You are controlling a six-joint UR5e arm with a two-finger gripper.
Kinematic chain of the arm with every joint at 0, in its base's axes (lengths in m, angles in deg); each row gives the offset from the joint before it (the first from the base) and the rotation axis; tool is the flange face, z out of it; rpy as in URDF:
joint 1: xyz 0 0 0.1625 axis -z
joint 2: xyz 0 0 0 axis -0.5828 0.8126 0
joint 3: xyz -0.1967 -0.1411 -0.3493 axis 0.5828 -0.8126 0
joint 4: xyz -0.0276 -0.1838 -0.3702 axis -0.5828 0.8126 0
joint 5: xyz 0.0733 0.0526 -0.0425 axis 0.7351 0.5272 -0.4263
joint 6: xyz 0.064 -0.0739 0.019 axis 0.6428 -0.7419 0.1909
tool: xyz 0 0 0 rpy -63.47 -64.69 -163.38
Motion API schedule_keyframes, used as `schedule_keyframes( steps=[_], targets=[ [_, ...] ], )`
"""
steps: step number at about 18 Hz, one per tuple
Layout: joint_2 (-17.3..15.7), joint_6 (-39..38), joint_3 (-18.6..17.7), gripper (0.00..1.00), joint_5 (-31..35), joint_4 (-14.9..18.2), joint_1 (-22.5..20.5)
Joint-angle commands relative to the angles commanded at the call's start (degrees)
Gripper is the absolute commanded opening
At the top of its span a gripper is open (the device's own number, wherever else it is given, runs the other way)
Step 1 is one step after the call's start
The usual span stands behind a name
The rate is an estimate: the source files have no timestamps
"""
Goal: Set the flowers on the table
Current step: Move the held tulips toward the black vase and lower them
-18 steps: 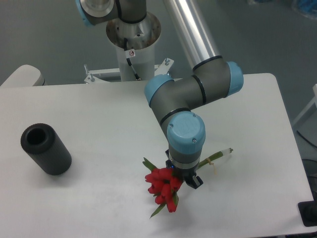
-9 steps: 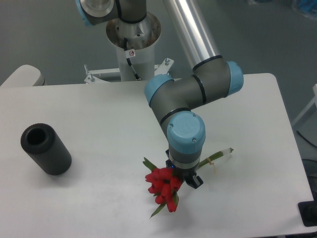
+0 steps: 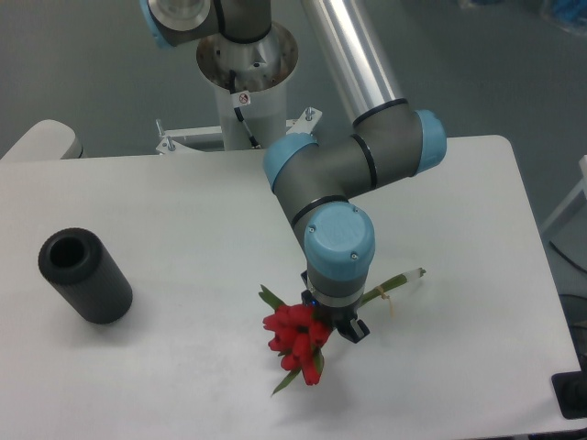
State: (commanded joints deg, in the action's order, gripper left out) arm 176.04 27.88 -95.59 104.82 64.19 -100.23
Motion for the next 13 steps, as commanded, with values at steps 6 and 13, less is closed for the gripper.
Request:
schedule_keyframes(
  steps=[6,13],
  targets=[
    [0.26,-5.62,-1.06,0.22,0.18,-0.09,4.83],
    [1.49,-14.41,-1.06,0.23,0.0,-2.11,9.67]
  ],
)
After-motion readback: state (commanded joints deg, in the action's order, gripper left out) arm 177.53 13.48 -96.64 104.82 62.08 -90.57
